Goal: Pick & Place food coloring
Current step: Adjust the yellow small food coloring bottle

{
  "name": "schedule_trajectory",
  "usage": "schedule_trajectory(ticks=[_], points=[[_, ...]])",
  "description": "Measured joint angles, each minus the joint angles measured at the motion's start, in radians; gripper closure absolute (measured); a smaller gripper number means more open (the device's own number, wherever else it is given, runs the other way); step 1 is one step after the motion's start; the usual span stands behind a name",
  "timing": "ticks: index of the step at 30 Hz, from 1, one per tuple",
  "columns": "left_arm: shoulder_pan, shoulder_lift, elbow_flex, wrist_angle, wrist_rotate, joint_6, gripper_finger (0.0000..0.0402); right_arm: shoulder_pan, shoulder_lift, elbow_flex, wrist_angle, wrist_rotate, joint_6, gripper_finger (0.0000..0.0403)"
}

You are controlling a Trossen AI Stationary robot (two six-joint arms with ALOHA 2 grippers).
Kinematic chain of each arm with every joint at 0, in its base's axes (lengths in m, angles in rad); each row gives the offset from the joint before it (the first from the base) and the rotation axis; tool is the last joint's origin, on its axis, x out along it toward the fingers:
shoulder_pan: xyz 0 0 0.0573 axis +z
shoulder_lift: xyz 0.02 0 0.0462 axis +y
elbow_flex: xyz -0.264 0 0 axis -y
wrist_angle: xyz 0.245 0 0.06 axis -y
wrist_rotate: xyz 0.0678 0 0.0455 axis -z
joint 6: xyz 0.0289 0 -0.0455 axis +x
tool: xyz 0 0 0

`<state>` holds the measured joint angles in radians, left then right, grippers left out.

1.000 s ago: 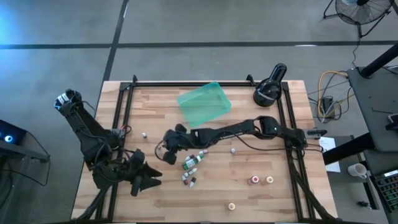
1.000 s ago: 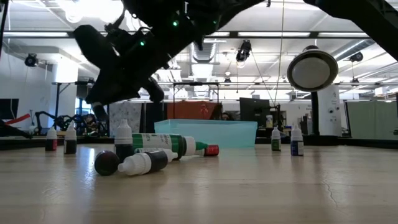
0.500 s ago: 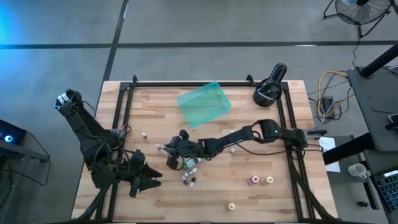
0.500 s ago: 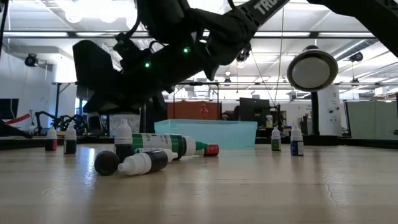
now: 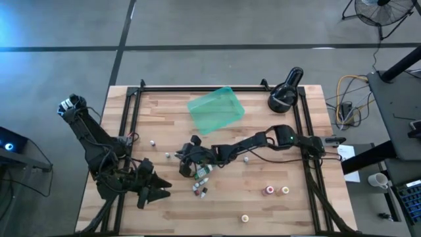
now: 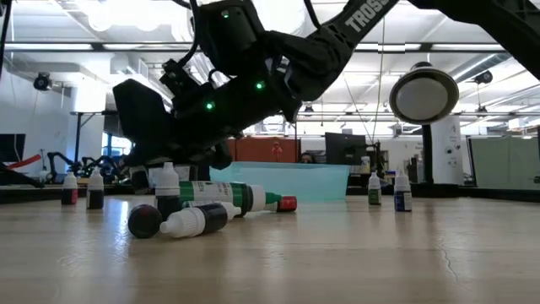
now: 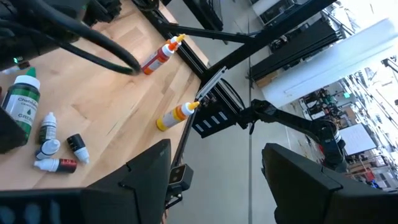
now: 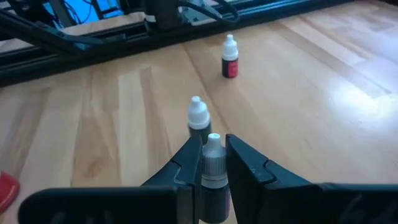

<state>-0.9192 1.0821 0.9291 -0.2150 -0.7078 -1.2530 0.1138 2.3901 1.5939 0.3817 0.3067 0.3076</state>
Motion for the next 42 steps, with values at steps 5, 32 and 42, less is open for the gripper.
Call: schedule_trajectory(ticks=[5, 32, 42], points=[[0.000, 0.000, 0.000, -0.005, 0.000, 0.000, 0.0177, -0.022, 0.000, -0.022, -0.003, -0.023, 0.029, 0.0357], [0.001, 0.000, 0.000, -0.025, 0.000, 0.000, 0.0177, -0.020, -0.001, -0.053, -0.014, -0.050, 0.027, 0.0313], [0.000, 0.000, 0.000, -0.025, 0.000, -0.001, 0.0177, -0.021, -0.036, -0.039, -0.111, -0.089, 0.025, 0.0313]])
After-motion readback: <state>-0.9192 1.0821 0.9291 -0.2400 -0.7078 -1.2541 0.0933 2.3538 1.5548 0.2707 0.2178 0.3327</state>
